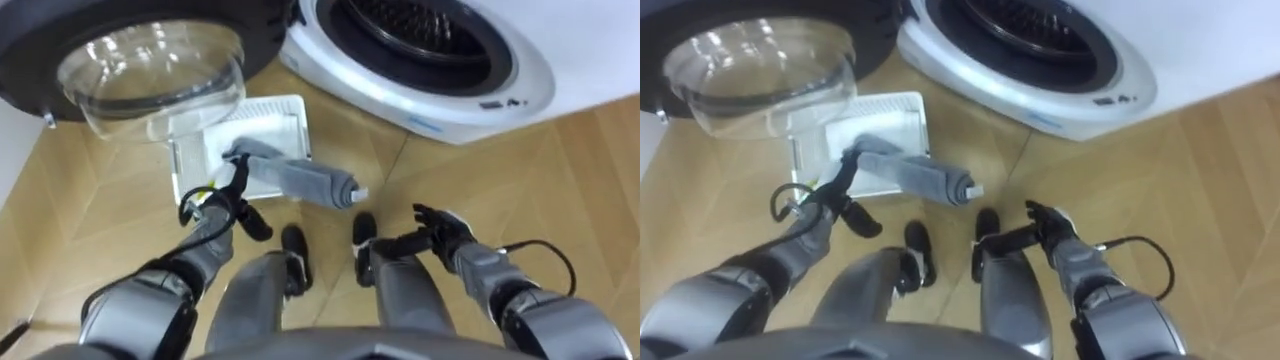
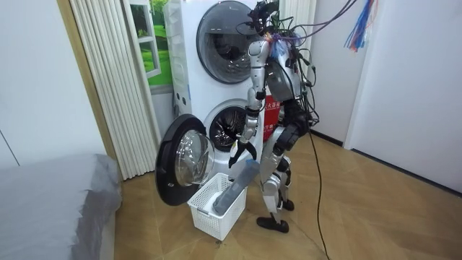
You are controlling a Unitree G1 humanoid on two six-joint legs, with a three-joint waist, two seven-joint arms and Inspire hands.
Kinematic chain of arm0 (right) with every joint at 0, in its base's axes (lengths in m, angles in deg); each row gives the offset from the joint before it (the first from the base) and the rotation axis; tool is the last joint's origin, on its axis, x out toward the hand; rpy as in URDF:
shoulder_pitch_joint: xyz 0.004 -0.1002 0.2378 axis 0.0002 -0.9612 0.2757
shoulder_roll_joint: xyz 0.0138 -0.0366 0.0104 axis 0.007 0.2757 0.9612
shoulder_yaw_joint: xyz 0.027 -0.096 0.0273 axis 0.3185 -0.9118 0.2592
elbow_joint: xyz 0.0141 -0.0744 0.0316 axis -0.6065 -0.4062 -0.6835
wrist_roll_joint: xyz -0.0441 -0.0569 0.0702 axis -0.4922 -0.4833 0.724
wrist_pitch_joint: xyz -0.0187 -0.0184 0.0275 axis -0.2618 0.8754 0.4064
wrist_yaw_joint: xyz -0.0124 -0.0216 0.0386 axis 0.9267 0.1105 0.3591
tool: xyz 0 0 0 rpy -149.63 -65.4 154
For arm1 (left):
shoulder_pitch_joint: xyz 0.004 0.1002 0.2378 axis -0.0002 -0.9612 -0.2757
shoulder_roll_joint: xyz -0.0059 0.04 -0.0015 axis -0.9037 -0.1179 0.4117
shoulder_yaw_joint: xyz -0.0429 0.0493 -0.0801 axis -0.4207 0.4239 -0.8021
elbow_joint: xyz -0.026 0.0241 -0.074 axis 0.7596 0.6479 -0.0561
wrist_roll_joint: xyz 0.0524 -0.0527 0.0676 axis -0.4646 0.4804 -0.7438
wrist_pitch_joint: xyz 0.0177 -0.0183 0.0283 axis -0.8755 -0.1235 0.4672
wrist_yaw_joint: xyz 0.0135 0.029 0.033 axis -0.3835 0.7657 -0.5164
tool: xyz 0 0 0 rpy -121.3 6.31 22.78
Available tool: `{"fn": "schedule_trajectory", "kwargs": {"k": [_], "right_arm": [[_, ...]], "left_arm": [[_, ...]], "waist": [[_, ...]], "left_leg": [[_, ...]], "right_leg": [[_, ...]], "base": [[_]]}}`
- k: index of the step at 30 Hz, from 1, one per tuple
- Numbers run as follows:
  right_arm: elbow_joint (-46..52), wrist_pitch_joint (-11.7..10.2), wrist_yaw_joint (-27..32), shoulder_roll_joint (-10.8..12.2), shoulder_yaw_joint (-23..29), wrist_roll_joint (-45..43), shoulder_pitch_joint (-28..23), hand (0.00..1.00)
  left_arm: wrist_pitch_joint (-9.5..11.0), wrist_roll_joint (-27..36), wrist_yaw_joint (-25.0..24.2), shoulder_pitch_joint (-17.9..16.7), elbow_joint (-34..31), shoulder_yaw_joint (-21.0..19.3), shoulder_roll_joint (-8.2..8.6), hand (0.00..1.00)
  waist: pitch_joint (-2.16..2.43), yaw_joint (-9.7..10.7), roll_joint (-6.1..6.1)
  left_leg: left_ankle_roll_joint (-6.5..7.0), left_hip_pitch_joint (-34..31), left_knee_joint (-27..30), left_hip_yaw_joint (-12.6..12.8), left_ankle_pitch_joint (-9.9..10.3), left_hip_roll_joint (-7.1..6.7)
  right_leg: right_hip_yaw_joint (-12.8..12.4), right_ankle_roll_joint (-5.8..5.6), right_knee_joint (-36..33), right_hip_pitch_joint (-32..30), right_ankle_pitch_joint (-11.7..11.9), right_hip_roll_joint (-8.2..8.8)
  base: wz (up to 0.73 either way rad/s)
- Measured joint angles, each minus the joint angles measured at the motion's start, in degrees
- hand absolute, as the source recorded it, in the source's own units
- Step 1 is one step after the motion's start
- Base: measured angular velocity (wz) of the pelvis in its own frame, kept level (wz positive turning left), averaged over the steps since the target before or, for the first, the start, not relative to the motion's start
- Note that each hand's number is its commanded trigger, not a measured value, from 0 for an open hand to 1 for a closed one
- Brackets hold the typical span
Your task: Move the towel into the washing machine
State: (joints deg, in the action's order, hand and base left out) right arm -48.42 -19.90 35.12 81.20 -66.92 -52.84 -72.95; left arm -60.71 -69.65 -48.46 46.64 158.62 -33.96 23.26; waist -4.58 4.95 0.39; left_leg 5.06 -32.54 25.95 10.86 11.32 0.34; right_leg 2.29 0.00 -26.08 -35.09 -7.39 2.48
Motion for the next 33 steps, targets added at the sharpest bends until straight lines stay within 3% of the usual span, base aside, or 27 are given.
{"fn": "schedule_trajectory", "kwargs": {"k": [5,9,11,17,23,33], "right_arm": [[3.1,-0.8,0.0,0.4,-0.1,1.5,0.8,0.00],[5.4,-1.0,0.3,0.4,-1.3,2.1,1.3,0.00],[6.5,-1.3,0.4,0.6,-2.9,3.0,1.9,0.00],[10.0,-1.6,0.6,1.3,-4.0,7.2,1.9,0.00],[10.5,-2.8,0.6,1.9,-5.0,12.3,3.0,0.00],[13.7,-3.8,0.5,1.5,-8.0,18.9,3.1,0.00]], "left_arm": [[0.1,-5.7,1.6,4.3,0.0,1.6,0.29,0.00],[0.1,-7.2,2.8,6.7,0.0,3.2,0.07,0.00],[0.1,-7.3,3.8,7.5,-0.1,3.9,-0.29,0.00],[0.0,-9.5,5.4,9.1,-0.1,5.1,-0.42,0.00],[-0.2,-9.5,6.3,10.1,0.0,8.4,-0.48,0.00],[-1.2,-10.2,7.9,10.4,0.0,13.4,-2.00,0.00]], "waist": [[-0.77,1.4,0.56],[-1.01,1.6,0.56],[-1.15,2.8,0.46],[-1.22,3.9,0.43],[-1.21,5.0,0.43],[-1.16,7.4,0.37]], "left_leg": [[0.17,-6.9,4.0,1.6,0.5,0.96],[-0.09,-11.0,7.4,2.5,1.6,1.99],[-0.22,-13.5,9.9,2.6,2.6,2.51],[-0.67,-20.7,19.6,1.9,6.3,4.29],[-0.71,-25.5,25.3,1.6,8.3,4.28],[-0.90,-30.7,31.8,1.2,10.0,5.12]], "right_leg": [[-1.0,0.38,-4.5,-7.7,-0.1,-0.19],[-2.3,0.88,-7.3,-12.1,-0.5,-1.08],[-2.3,1.25,-10.1,-14.7,-1.5,-1.15],[-2.2,2.08,-18.1,-21.5,-4.6,-1.82],[-1.9,2.62,-25.5,-27.0,-7.4,-0.67],[-1.5,3.19,-32.0,-32.2,-9.2,-0.47]], "base": [[-0.11],[-0.18],[-0.03],[-0.03],[0.09],[0.03]]}}
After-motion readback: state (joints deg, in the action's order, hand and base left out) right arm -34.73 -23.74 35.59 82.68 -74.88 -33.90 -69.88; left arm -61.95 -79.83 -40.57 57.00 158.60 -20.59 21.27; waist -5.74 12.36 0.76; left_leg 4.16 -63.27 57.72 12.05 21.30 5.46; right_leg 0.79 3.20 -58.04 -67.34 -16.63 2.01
